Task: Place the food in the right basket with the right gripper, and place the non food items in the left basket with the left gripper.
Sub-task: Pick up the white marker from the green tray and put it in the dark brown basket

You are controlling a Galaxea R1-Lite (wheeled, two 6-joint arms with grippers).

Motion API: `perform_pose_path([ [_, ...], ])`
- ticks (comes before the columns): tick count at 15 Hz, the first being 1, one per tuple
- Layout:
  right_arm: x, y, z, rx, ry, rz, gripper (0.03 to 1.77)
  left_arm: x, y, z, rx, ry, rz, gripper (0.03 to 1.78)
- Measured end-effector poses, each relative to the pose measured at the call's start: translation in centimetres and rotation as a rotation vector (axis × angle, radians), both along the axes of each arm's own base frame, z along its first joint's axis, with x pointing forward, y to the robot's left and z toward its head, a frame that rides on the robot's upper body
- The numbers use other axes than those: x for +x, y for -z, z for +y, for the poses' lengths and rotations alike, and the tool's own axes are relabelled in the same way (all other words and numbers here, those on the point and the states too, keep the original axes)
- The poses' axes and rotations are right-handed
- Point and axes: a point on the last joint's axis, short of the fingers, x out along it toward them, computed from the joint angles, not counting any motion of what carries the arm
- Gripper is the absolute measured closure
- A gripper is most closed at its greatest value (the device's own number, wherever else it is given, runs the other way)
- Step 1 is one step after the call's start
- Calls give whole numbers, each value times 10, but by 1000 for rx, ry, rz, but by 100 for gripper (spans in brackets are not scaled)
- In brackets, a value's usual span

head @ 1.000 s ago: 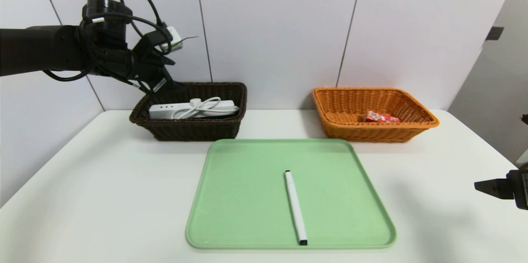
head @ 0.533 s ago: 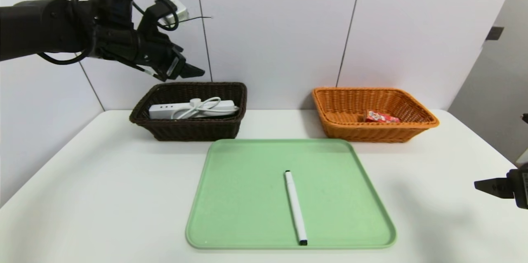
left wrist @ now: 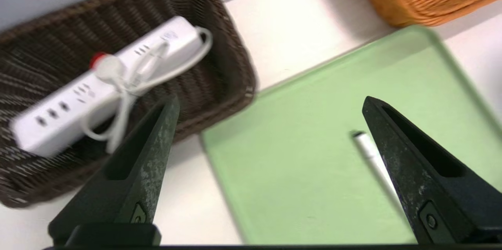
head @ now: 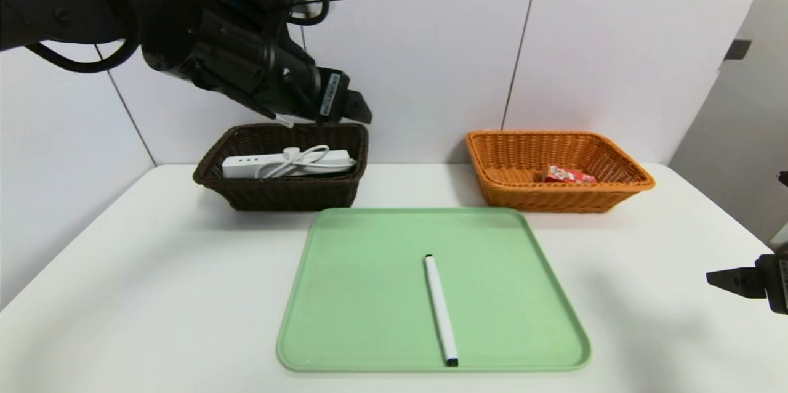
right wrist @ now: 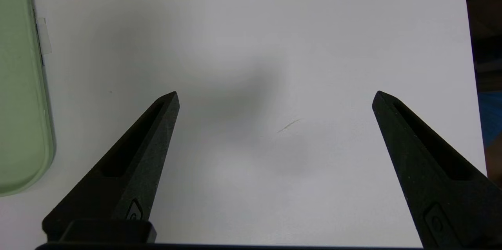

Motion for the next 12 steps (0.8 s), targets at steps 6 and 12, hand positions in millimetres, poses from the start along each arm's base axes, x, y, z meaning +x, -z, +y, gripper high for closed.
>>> perform_pose_path([
  [6,-2,5,0,7,4,19,10,-44,24,-53,-123,-153,243,14],
  [12,-2,7,0,13,12,22,10,-50,67,-87,-93,-271,415,12],
])
